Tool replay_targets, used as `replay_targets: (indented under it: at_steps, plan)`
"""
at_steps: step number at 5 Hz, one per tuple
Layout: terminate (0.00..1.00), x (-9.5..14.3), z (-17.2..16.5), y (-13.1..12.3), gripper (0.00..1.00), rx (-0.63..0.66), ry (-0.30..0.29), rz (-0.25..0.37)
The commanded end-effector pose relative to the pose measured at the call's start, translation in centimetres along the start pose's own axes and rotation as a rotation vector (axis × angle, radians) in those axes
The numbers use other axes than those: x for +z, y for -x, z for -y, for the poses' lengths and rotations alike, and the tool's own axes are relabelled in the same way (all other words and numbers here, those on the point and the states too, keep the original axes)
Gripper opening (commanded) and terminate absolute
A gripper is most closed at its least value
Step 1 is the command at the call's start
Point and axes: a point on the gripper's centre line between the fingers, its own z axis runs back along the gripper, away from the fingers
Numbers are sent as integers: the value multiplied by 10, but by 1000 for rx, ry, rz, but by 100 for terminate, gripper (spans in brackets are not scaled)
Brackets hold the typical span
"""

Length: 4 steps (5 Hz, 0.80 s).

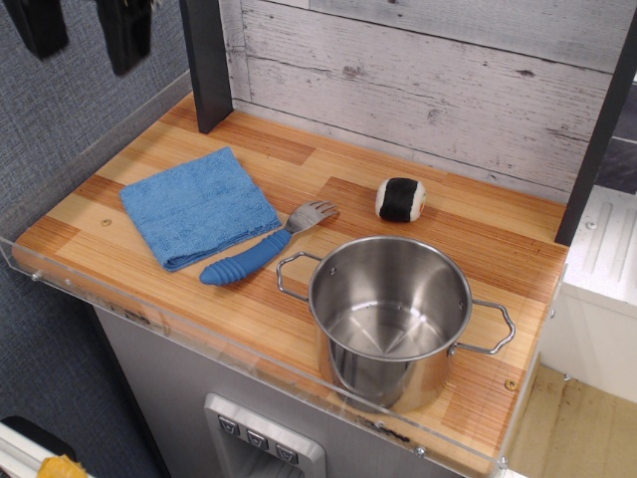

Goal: PICK UP THE BLUE TOWEL AND PUT ANOTHER SIDE OF THE TABLE

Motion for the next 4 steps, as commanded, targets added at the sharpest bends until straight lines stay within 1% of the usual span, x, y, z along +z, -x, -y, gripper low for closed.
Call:
replay_targets:
  at_steps: [1,2,3,4]
  plan:
    - [0,-41,-13,-10,100,2,7,18]
    - [0,-61,-6,-22,100,-13,-3,2]
    - [0,-74,5,-34,100,-30,-14,7]
    - [0,-94,15,-42,100,-29,-15,42]
